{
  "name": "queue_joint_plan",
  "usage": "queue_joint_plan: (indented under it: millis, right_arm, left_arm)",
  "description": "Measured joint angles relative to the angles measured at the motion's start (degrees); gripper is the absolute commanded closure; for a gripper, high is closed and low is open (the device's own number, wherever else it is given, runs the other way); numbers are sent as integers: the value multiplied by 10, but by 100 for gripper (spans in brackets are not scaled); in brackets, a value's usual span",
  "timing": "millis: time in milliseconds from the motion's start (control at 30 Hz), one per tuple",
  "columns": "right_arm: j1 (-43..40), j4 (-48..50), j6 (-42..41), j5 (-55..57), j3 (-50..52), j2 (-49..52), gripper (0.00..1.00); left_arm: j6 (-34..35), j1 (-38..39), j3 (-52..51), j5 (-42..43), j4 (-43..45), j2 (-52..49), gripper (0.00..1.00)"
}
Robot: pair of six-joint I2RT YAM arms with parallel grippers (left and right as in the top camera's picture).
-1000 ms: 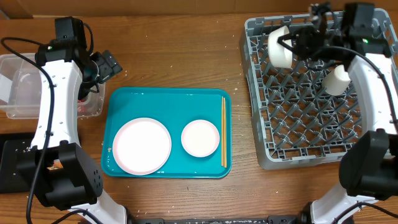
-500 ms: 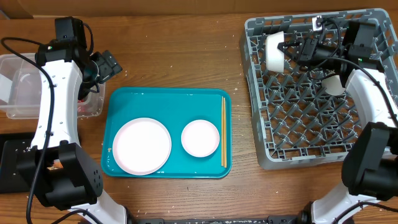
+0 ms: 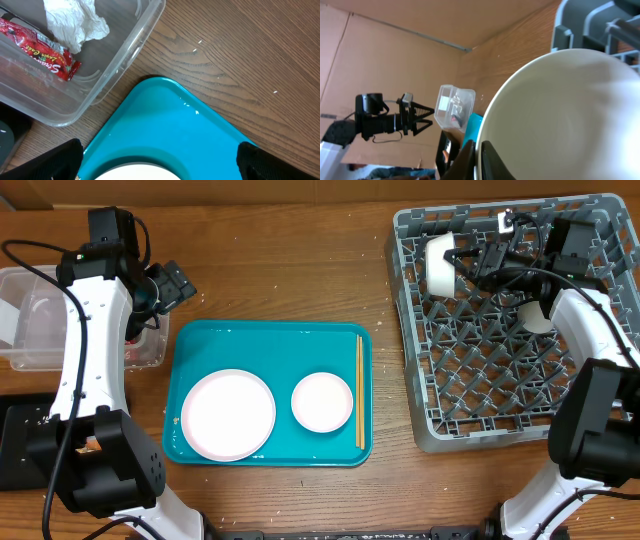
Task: Sort waste into correct bins and load items into the dishwasher
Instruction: 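Carry the small bowl into the dish rack and release it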
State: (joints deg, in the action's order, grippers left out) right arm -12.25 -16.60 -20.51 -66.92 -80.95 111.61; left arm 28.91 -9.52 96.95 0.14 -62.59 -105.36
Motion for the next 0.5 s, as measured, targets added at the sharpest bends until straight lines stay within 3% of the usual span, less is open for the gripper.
queue_joint_plan:
  millis: [67,133,200,233,267,500]
  right_arm:
    - [-9,-2,-6,1,-2,1,86]
    - [-23,-4,-14,5,-5,3,70]
    - [-42,-12,-19,16,-7,4,60]
    - [-52,-15,-23,21,-7,4,47]
    - [-59,-17,-23,24,-8,4,41]
    - [-98,-89,-24,70,-22,0,26]
  left_arm:
    - [0,0,0,0,0,0,0]
    - [0,0,0,0,0,0,0]
    - [0,0,0,0,0,0,0]
    - [0,0,0,0,0,0,0]
    - [0,0,0,0,0,0,0]
    - [0,0,0,0,0,0,0]
